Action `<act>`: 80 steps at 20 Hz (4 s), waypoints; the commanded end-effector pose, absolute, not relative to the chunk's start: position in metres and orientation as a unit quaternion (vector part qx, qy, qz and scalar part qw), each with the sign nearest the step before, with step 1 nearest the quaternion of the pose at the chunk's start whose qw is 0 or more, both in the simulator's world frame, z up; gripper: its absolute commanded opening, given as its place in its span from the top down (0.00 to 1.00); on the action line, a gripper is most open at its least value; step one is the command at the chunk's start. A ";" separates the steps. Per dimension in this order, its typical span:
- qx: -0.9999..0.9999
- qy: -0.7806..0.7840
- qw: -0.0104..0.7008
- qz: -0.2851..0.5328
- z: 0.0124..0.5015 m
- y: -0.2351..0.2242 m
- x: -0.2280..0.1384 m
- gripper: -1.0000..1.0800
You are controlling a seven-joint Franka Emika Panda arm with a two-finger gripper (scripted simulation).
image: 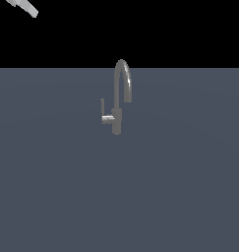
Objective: Turn on the faucet by rotating a designated handle.
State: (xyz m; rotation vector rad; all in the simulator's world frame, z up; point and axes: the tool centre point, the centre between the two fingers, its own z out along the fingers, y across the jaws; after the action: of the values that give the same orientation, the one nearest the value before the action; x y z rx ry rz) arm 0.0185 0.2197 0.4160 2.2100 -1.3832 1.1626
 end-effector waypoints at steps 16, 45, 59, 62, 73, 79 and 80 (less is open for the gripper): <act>0.691 -0.602 0.190 0.352 0.187 0.092 0.104 1.00; 0.680 -0.618 0.195 0.343 0.169 0.061 0.062 1.00; 0.681 -0.617 0.195 0.343 0.152 0.054 0.028 1.00; 0.680 -0.618 0.195 0.343 0.149 0.051 0.018 1.00; 0.681 -0.616 0.192 0.345 0.117 0.051 0.002 1.00; 0.684 -0.613 0.182 0.351 0.113 0.059 0.004 1.00; 0.683 -0.613 0.184 0.351 0.107 0.058 0.004 1.00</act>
State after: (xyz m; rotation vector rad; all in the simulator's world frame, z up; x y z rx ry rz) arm 0.0045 0.0602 0.1126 1.9332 -1.7312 0.9908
